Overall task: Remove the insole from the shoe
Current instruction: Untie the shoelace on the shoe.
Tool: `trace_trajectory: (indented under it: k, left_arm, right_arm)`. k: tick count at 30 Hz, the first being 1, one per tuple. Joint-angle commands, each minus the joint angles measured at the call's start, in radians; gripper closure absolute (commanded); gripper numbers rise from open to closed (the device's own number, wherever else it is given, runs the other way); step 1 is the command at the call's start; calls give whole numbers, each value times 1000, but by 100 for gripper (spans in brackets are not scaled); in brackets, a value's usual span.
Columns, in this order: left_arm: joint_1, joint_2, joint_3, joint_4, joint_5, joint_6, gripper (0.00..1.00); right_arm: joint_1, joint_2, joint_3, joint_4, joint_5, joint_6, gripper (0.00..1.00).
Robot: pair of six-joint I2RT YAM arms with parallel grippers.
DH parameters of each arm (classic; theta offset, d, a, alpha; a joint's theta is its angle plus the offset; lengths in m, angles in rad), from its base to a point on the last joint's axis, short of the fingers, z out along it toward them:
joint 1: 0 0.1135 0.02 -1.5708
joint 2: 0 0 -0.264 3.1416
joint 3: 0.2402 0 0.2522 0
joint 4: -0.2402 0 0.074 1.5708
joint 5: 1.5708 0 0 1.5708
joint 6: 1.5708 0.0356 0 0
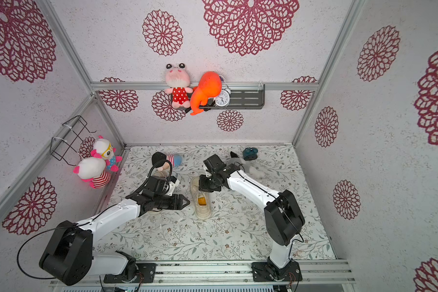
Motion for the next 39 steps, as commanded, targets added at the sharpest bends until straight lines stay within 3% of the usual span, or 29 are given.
trace_trajectory:
  k: [1,10,17,19,23,26,29,32,39]
  left_arm:
    - [-8,0,32,53,8,9,30]
    - [-18,192,175,105,68,25,38]
    - [-20,282,198,94,103,25,46]
    - [-20,293,200,94,104,24,47]
    - [-20,305,204,95,101,20,47]
    - [-20,310,204,98,103,16,47]
    - [-20,316,203,98,104,16,48]
    - [-20,318,204,93,106,17,48]
    - [-19,320,207,80,100,21,48]
  right_arm:
    - [-5,-40,34,1,-30,-25,100]
    - [-7,-22,-54,9,10,-49,98]
    - [-31,-138,-74,37,78,-94,59]
    - [-51,-199,-108,46,97,-143,54]
    - [-44,-313,-248,55,204,-378,54]
    - [-10,-436,-456,216,254,-627,56]
    - [-4,-507,-629,414,216,-826,57]
    - [-2,-459,-666,522,193,-900,60]
    - [2,-329,-689,737,125,-912,64]
